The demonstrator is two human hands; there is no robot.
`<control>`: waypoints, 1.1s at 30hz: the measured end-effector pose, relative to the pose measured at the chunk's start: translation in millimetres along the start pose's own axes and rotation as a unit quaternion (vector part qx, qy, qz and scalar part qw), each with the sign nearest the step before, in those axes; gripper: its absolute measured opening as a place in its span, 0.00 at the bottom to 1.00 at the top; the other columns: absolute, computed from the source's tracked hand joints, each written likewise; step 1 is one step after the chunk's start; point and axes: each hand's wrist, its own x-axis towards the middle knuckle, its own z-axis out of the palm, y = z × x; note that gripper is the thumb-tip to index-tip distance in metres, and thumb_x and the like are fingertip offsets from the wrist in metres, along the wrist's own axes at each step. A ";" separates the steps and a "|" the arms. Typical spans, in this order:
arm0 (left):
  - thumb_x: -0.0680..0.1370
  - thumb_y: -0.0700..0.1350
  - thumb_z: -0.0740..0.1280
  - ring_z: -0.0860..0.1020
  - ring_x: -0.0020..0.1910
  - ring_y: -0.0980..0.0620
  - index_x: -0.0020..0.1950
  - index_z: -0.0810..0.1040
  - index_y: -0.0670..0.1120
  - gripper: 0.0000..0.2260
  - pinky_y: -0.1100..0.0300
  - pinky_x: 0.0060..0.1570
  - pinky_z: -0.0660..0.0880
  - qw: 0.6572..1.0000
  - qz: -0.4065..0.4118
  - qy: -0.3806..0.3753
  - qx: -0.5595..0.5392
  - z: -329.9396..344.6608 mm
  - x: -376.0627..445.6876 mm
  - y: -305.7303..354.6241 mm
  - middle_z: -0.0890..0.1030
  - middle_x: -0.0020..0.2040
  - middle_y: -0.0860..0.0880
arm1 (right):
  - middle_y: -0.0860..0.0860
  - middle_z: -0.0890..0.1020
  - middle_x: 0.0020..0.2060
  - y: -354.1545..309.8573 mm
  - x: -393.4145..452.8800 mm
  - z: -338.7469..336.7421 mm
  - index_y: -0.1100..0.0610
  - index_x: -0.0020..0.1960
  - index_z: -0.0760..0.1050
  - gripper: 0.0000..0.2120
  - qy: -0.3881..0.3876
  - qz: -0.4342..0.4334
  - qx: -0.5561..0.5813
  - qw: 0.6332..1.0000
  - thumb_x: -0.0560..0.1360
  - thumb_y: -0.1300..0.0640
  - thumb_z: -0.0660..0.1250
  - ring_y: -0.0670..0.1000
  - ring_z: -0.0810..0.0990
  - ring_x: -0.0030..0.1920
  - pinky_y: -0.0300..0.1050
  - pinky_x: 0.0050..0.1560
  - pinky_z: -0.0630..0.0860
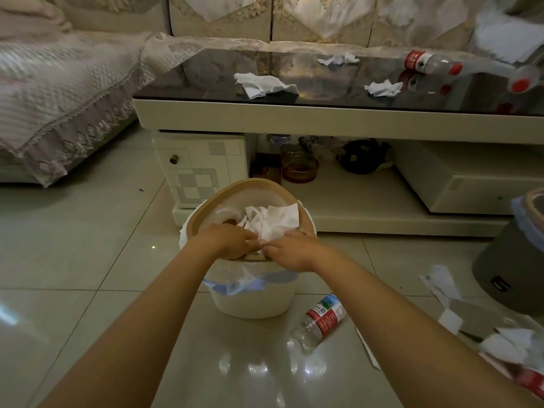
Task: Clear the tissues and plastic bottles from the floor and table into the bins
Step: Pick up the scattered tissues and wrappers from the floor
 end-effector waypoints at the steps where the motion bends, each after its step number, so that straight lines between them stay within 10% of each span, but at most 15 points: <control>1: 0.79 0.64 0.50 0.66 0.69 0.45 0.73 0.66 0.53 0.27 0.49 0.69 0.61 0.999 -0.013 -0.029 -0.010 0.5 1.1 0.0 0.67 0.73 0.48 | 0.54 0.70 0.69 0.8 0.5 1.8 0.47 0.69 0.69 0.22 0.005 -0.006 0.002 1.000 0.82 0.46 0.44 0.55 0.64 0.69 0.53 0.70 0.52; 5: 0.80 0.62 0.51 0.70 0.65 0.46 0.73 0.65 0.50 0.26 0.50 0.67 0.64 1.000 -0.027 0.010 -0.014 -0.4 4.0 2.3 0.72 0.69 0.46 | 0.51 0.79 0.52 1.1 -6.3 7.9 0.49 0.52 0.77 0.17 0.129 -0.041 0.064 0.989 0.81 0.46 0.50 0.51 0.73 0.56 0.53 0.66 0.60; 11: 0.81 0.58 0.53 0.68 0.68 0.51 0.72 0.66 0.54 0.20 0.52 0.64 0.64 0.941 0.056 0.331 0.036 1.3 -5.5 21.0 0.69 0.71 0.52 | 0.48 0.62 0.74 23.2 -22.3 16.3 0.49 0.73 0.59 0.22 0.274 -0.013 -0.008 0.961 0.80 0.46 0.53 0.50 0.56 0.74 0.59 0.74 0.49; 33: 0.79 0.60 0.57 0.68 0.68 0.51 0.74 0.61 0.54 0.25 0.53 0.64 0.66 0.932 0.288 0.186 0.117 88.1 -10.4 184.8 0.70 0.70 0.52 | 0.49 0.67 0.71 139.1 -170.0 120.0 0.50 0.74 0.57 0.25 0.278 0.214 0.058 0.935 0.79 0.46 0.55 0.51 0.63 0.71 0.54 0.69 0.60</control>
